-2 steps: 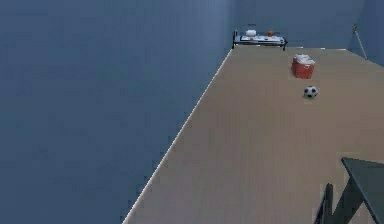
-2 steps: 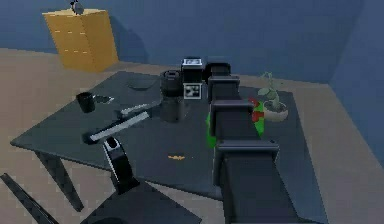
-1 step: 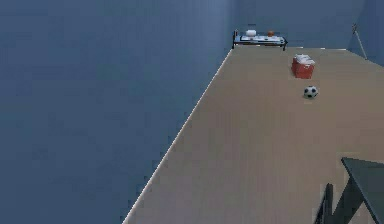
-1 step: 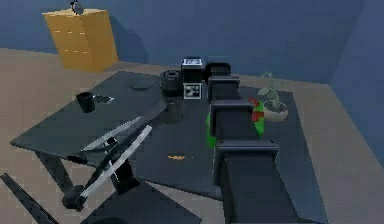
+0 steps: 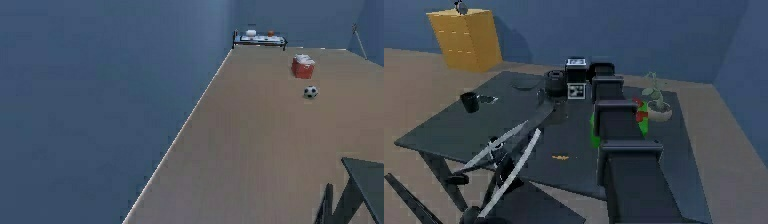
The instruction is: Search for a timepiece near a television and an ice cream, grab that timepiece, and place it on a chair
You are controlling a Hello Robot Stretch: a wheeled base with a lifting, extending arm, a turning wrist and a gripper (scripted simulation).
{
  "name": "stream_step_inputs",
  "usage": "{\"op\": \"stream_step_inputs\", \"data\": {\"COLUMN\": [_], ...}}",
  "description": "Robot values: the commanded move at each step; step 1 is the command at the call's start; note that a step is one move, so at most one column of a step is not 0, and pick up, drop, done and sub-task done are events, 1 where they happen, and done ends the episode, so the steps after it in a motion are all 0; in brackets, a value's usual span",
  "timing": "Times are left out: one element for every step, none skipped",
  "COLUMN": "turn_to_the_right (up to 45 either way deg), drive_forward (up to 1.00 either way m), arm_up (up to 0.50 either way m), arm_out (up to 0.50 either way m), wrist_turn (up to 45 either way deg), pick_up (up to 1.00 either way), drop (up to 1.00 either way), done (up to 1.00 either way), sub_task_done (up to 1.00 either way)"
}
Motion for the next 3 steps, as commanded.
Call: {"op": "stream_step_inputs", "data": {"turn_to_the_right": [0.0, -18.0, 0.0], "drive_forward": [0.00, 0.00, 0.00], "arm_up": [0.00, 0.00, 0.00], "arm_out": [-0.22, 0.00, 0.18], "wrist_turn": [0.0, 0.0, 0.0], "pick_up": [0.00, 0.00, 0.00], "drop": [0.00, 0.00, 0.00], "done": [0.00, 0.00, 0.00], "sub_task_done": [0.00, 0.00, 0.00]}}
